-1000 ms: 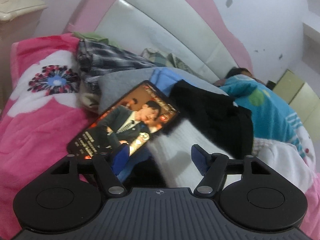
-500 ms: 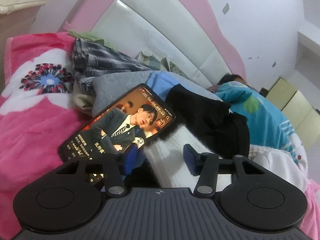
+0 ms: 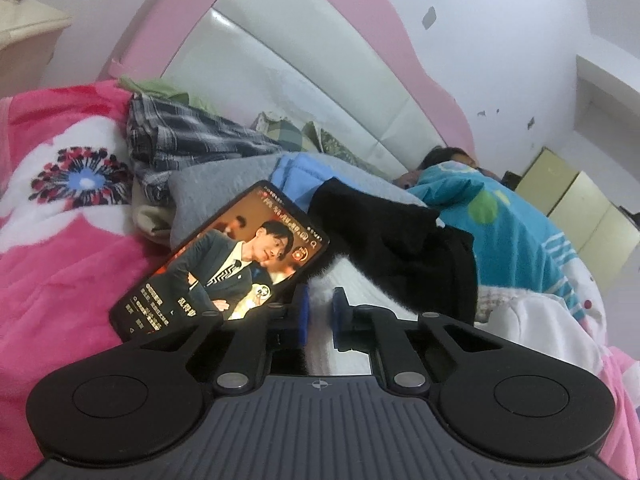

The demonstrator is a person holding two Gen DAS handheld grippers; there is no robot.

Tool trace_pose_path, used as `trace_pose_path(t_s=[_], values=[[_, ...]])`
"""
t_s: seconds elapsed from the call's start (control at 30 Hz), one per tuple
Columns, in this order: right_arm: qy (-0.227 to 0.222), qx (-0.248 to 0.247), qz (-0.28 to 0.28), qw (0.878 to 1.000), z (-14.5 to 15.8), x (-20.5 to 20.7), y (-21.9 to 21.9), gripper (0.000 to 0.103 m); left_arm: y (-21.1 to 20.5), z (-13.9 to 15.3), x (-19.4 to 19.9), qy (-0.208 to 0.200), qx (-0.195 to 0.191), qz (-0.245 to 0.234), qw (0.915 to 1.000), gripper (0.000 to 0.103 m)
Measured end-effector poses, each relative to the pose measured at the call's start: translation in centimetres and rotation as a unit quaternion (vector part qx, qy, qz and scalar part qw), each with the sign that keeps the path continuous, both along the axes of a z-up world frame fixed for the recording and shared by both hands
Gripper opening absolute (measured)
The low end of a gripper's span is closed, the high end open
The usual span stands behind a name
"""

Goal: Fold clothes

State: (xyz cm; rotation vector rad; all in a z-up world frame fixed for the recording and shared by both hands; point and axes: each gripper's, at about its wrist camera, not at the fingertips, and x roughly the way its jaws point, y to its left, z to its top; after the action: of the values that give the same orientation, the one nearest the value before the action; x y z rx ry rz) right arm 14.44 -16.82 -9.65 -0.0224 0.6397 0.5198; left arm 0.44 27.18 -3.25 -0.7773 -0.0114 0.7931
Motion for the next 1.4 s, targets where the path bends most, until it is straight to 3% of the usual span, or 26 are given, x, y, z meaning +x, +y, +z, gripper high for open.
trace_pose_path(t_s=[0.13,0.3,0.43,0.6,0.87,1.17,1.33,1.4], values=[[0.000,0.001,0.000,1.000,0.0,0.0,0.0,0.028,-1.4,1.3,-0.5,-0.007,0.031,-0.003,0.9995,0.007],[0.000,0.003,-0.001,1.000,-0.1,0.0,-0.1,0.028,-5.1,4.2,-0.5,-0.032,0.097,-0.043,0.9938,0.007],[0.001,0.007,-0.001,1.000,-0.1,0.0,-0.1,0.028,-8.7,6.6,0.1,-0.054,0.142,-0.093,0.9839,0.007],[0.002,0.013,-0.002,1.000,-0.1,0.0,-0.3,0.028,-14.0,8.9,1.7,-0.072,0.188,-0.170,0.9646,0.007],[0.012,0.045,-0.002,0.999,-0.3,0.3,-1.1,0.028,-20.4,6.9,6.4,-0.034,0.190,-0.273,0.9425,0.007],[0.032,0.097,-0.002,0.995,-0.7,0.9,-2.6,0.028,-27.1,4.2,11.9,0.019,0.185,-0.381,0.9060,0.007],[0.045,0.129,-0.002,0.991,-1.0,1.3,-3.4,0.028,-28.6,0.7,14.2,0.089,0.147,-0.431,0.8859,0.008],[0.050,0.142,-0.001,0.989,-1.1,1.4,-3.8,0.028,-28.7,-0.4,14.8,0.114,0.121,-0.447,0.8789,0.018]])
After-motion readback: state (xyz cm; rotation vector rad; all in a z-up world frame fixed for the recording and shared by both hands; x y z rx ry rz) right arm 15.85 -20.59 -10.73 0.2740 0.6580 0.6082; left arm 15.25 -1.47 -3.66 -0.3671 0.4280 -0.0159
